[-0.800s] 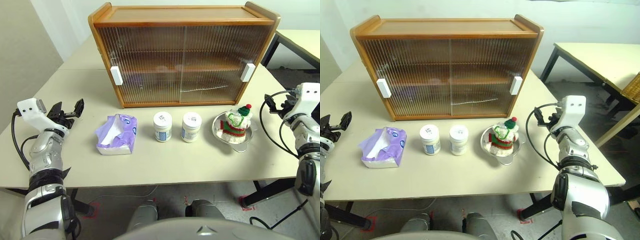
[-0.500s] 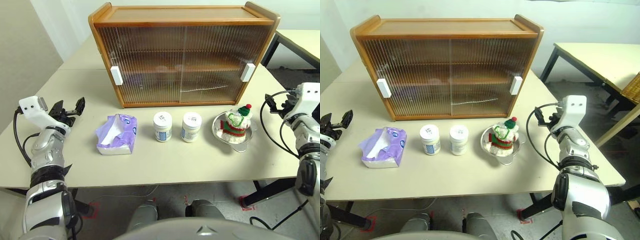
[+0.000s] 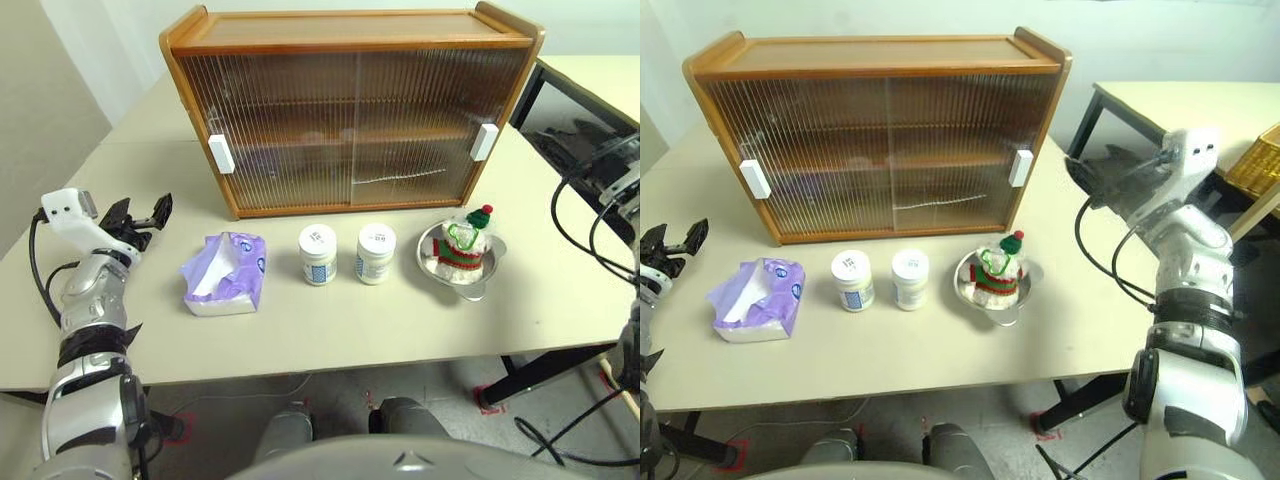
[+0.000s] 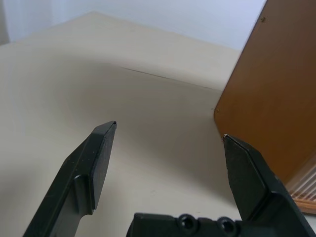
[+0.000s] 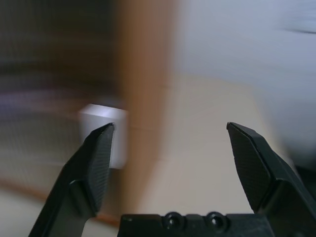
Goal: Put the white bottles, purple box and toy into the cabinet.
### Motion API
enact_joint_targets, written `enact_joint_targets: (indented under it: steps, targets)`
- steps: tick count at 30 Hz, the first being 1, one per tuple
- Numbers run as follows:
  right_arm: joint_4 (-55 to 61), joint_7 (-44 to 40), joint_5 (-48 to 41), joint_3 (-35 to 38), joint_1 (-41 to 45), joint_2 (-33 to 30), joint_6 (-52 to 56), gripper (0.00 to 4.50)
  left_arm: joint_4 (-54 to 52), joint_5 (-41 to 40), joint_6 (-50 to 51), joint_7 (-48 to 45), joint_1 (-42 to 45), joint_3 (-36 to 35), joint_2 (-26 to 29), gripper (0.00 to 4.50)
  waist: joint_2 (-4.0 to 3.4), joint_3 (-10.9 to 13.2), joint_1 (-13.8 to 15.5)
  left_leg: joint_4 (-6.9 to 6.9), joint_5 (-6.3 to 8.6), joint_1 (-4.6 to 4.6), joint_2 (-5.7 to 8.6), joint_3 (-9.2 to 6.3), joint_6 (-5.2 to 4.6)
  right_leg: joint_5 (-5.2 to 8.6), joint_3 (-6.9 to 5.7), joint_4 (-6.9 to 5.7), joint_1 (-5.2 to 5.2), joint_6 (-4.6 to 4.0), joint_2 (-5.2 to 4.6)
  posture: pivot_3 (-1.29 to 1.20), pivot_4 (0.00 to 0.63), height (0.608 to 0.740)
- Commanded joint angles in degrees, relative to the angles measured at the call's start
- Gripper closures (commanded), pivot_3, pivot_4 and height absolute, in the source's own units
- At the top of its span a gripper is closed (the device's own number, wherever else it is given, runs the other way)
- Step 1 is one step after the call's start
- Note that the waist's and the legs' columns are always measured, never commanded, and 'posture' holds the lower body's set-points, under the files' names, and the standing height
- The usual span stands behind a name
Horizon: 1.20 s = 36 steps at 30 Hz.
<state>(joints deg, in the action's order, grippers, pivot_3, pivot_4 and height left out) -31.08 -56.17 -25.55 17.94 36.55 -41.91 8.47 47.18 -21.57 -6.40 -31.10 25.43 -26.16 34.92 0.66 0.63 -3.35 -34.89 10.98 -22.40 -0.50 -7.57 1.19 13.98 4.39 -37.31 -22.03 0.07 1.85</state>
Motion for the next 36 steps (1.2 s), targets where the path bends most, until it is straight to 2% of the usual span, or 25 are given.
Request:
enact_joint_targets:
  steps: [1,8,9,11,17,21,22,36]
  targets:
    - [16.05,-5.10,-6.72,-4.07,-2.57,-1.19,13.88,0.00,-3.04,0.40,1.18,-0.58,-0.30,0.63,0.81,0.05,0.00,0.00,-0.14,-0.07,0.03,-0.01,0.00,0.00,0.04,0.00,0.00,0.00,0.00,0.00,0.07,-0.13,0.000,0.740]
    - [29.18,-8.30,-11.83,-7.59,-3.00,-1.94,25.30,0.00,-11.11,-1.36,5.26,-1.23,-3.51,-0.29,1.70,0.05,0.06,-0.03,-0.22,-0.97,0.51,-0.07,0.01,0.05,0.14,-0.01,-0.27,-0.01,0.28,0.02,0.43,-0.10,0.000,0.740]
    - [29.93,-8.48,-12.04,-8.03,-2.58,-1.69,25.91,0.00,-12.92,-1.81,6.20,-1.65,-4.25,-0.28,1.72,0.22,0.06,-0.03,-0.17,-1.01,0.52,-0.06,0.05,0.07,0.14,-0.01,-0.22,-0.01,0.30,0.02,0.43,-0.09,0.000,0.740]
    - [30.77,-8.91,-12.04,-9.00,-1.76,-0.96,26.35,0.00,-16.88,-2.79,8.20,-1.68,-5.73,-0.49,1.64,0.68,0.07,-0.03,-0.04,-1.04,0.52,-0.05,0.09,0.07,0.14,0.00,-0.18,-0.01,0.32,0.02,0.41,-0.07,0.000,0.740]
    - [28.89,-9.69,-10.47,-11.35,-0.97,1.09,25.28,0.00,-34.14,-4.76,16.05,-0.36,-11.13,0.68,0.98,2.80,0.07,-0.03,0.68,-1.02,0.59,0.00,0.07,0.04,0.26,0.00,-0.17,-0.04,0.27,0.01,0.45,-0.04,0.000,0.740]
    - [29.18,-10.80,-10.81,-11.88,-1.08,1.12,25.76,0.00,-38.72,-5.40,19.75,0.87,-10.00,1.22,0.80,4.27,0.06,-0.03,1.89,-1.00,0.60,-0.03,0.06,0.04,0.27,0.01,-0.14,-0.04,0.21,-0.03,0.43,-0.04,0.000,0.740]
    - [29.20,-10.91,-10.83,-11.90,-1.05,1.12,25.79,0.00,-39.06,-5.38,20.23,1.07,-9.73,1.33,0.79,4.44,0.06,-0.03,2.04,-1.01,0.60,-0.03,0.05,0.04,0.29,0.01,-0.13,-0.04,0.21,-0.05,0.43,-0.04,0.000,0.740]
    - [31.22,-8.74,-11.26,-10.86,-2.81,2.82,25.22,0.00,-30.37,-3.02,21.24,-2.92,1.81,9.31,-1.19,4.44,0.07,-0.04,2.31,-1.01,0.67,0.00,0.00,0.18,0.28,-0.05,0.85,-0.12,0.04,-0.14,0.45,-0.08,0.000,0.740]
